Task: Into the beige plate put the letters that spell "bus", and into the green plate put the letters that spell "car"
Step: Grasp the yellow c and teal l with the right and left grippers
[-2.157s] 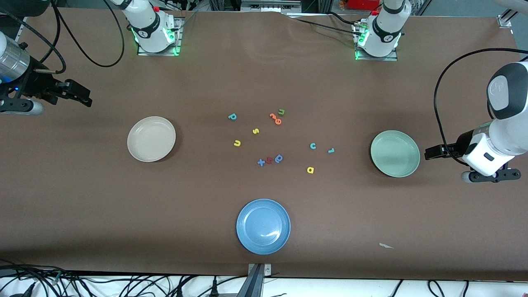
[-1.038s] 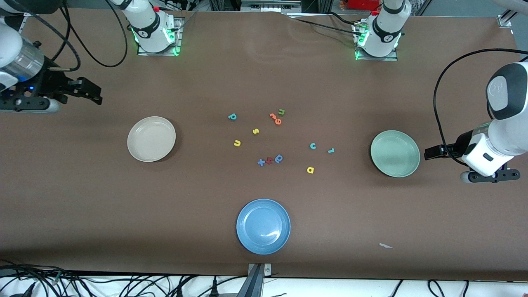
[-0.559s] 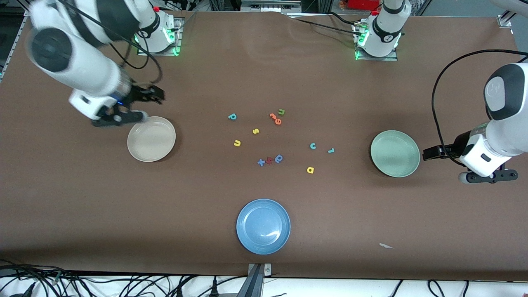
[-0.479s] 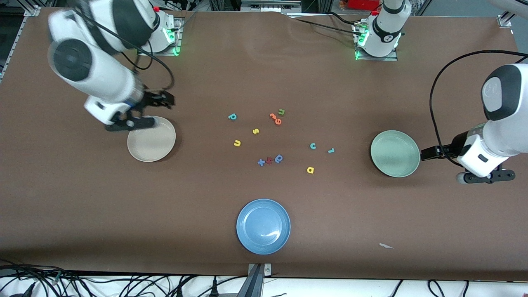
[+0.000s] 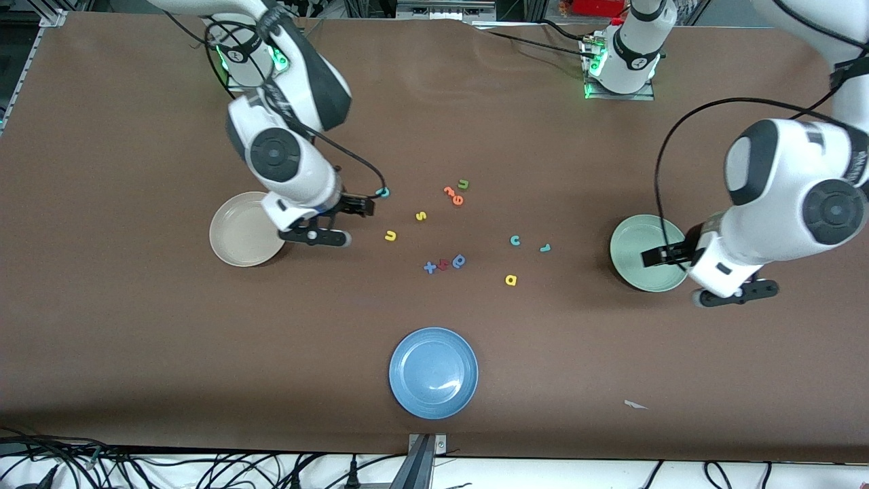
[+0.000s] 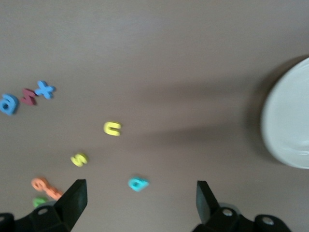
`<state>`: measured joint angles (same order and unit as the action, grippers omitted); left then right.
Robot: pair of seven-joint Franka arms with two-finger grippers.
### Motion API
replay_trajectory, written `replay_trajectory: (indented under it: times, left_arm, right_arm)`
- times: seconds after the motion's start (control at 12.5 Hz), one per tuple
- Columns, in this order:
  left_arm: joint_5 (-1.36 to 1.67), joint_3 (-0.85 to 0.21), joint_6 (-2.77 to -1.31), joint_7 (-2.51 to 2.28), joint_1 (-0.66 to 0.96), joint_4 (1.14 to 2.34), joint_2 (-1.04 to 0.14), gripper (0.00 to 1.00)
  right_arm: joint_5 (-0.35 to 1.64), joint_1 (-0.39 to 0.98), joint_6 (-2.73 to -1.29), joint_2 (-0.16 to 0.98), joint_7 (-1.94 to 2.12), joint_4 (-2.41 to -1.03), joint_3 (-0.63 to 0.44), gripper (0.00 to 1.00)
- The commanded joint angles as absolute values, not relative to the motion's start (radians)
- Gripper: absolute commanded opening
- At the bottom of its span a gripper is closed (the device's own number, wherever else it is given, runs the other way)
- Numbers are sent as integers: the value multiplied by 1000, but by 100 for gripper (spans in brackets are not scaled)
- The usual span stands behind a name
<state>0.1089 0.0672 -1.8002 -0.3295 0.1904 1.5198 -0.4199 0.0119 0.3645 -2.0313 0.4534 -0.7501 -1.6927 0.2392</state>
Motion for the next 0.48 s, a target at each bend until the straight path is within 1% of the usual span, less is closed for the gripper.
replay_trajectory:
  times: [0.0, 0.08, 0.16, 0.4]
  left_arm:
    - [268, 78, -1859, -373, 212, 1532, -463, 100]
    - [268, 80, -1867, -396, 247, 1545, -480, 99]
    - [258, 80, -1899, -423, 271, 1567, -495, 99]
    - [238, 80, -2063, -468, 334, 1704, -497, 99]
  right_arm:
    - [-20, 414, -2156, 558, -879, -1675, 232, 92]
    - [-58, 443, -2178, 586, -920, -1675, 230, 84]
    - [-114, 465, -2200, 615, -964, -1675, 229, 80]
    - [-273, 489, -2295, 704, -1107, -1675, 229, 73]
